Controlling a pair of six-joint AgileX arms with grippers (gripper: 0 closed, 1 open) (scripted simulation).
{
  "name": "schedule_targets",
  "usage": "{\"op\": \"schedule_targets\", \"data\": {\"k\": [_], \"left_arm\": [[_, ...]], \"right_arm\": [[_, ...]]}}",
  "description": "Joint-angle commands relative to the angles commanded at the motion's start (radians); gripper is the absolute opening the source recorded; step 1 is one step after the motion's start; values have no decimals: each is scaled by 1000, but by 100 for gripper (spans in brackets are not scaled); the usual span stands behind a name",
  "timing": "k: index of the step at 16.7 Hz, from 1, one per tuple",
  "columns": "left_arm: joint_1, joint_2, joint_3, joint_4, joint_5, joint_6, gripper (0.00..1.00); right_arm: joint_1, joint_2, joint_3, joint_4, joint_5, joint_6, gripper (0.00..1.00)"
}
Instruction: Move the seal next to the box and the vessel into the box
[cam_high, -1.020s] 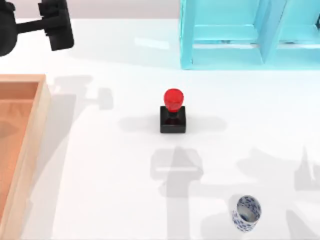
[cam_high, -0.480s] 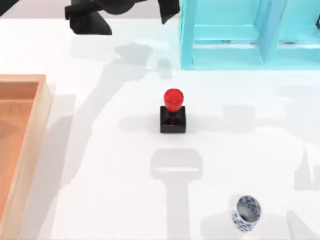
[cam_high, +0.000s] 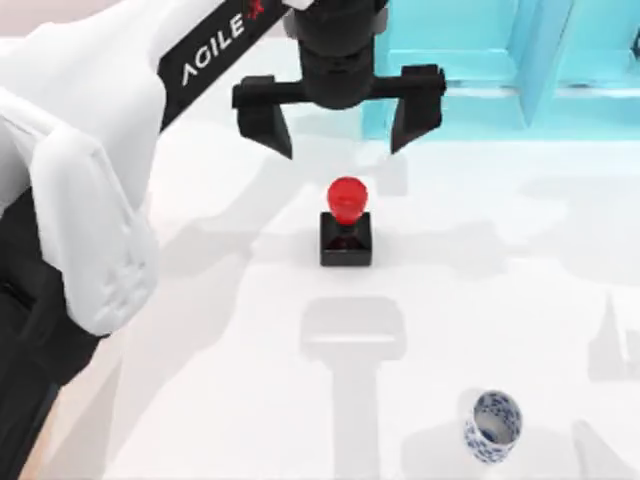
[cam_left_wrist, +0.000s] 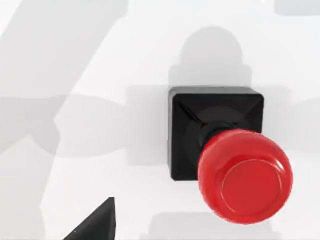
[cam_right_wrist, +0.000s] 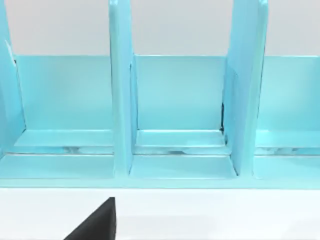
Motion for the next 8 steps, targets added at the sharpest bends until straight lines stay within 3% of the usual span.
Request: {"op": "schedule_targets", "data": {"k": [8], "left_arm": [[-28, 72, 77, -78, -12, -16, 100]], "right_arm": [[0, 0, 0, 0, 0, 0, 100]]}}
